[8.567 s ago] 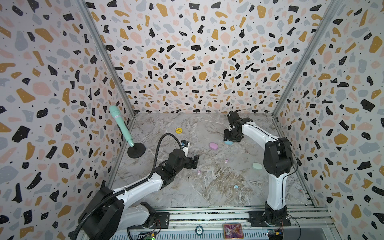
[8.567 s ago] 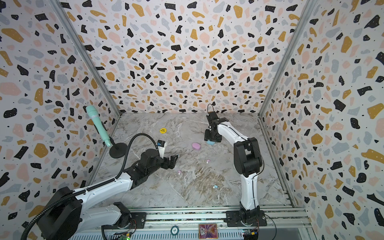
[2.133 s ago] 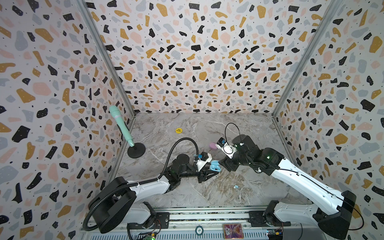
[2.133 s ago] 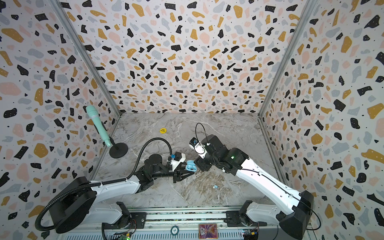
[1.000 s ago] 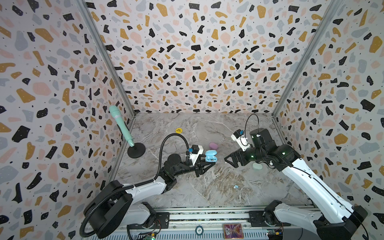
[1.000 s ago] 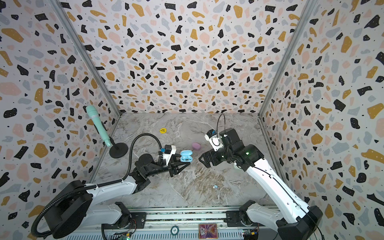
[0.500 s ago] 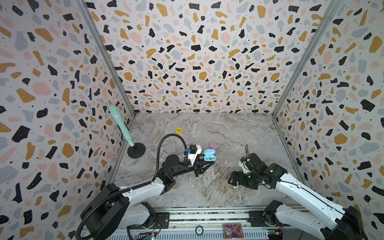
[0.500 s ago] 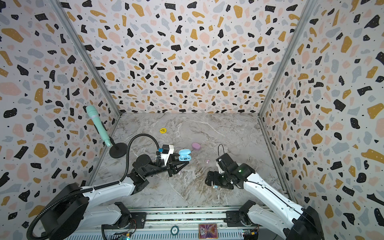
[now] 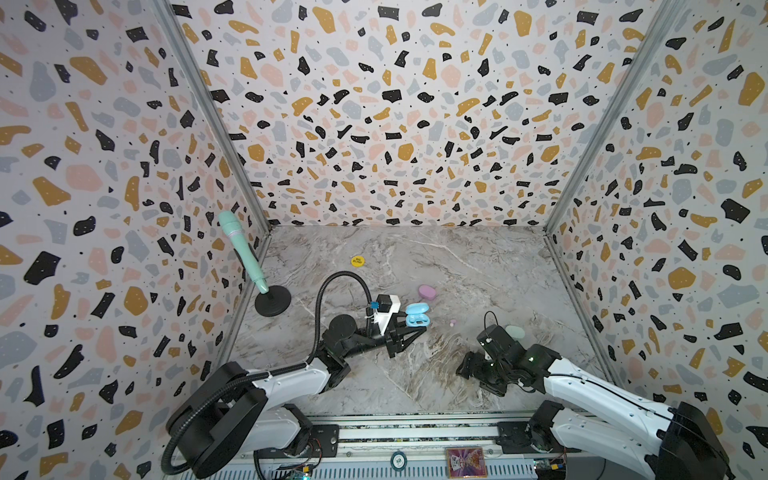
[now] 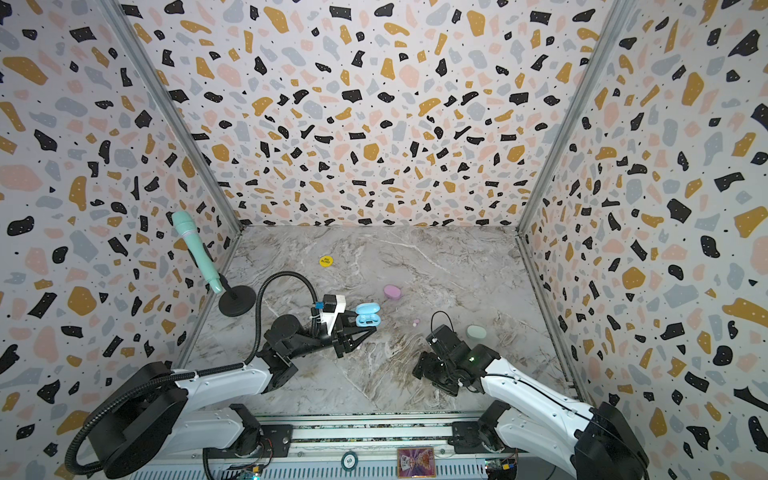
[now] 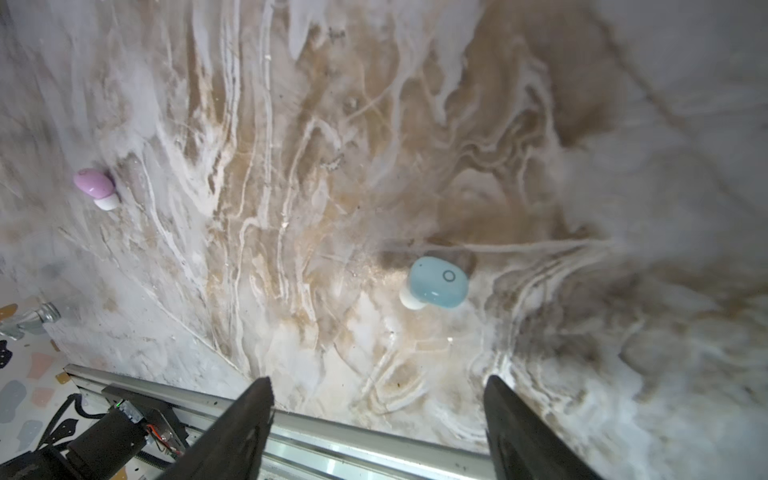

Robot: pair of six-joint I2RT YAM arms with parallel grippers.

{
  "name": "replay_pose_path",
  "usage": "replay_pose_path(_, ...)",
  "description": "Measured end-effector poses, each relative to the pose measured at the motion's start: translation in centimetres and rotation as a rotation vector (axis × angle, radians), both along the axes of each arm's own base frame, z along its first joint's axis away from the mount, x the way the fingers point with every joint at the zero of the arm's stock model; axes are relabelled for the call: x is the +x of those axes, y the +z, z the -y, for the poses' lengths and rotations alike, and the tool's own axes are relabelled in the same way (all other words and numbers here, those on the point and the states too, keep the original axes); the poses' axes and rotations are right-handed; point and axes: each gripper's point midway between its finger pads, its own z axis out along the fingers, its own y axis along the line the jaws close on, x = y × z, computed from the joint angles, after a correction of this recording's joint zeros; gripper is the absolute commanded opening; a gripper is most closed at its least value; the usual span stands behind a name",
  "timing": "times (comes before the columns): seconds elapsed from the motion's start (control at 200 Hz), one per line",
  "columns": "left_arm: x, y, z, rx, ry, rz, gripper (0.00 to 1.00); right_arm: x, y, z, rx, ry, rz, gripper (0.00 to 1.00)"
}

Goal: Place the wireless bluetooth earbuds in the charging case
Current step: 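Move the right gripper down over the light-blue earbud on the table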

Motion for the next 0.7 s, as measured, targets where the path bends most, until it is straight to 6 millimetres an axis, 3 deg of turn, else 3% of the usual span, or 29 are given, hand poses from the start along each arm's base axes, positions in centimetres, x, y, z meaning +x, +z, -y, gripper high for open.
replay_pose_path(0.431, -0.1, -1.0, 0.4, 0.016, -0.027, -0.015, 0.17, 2.4, -0.3, 0.7, 0.011, -0.085, 0.037, 0.77)
replay_pose_path(0.701, -0.1, -1.1, 0.4, 0.019, -0.027, -0.008, 0.17, 2.9, -1.3, 0.5, -0.006, -0.058, 0.012, 0.77)
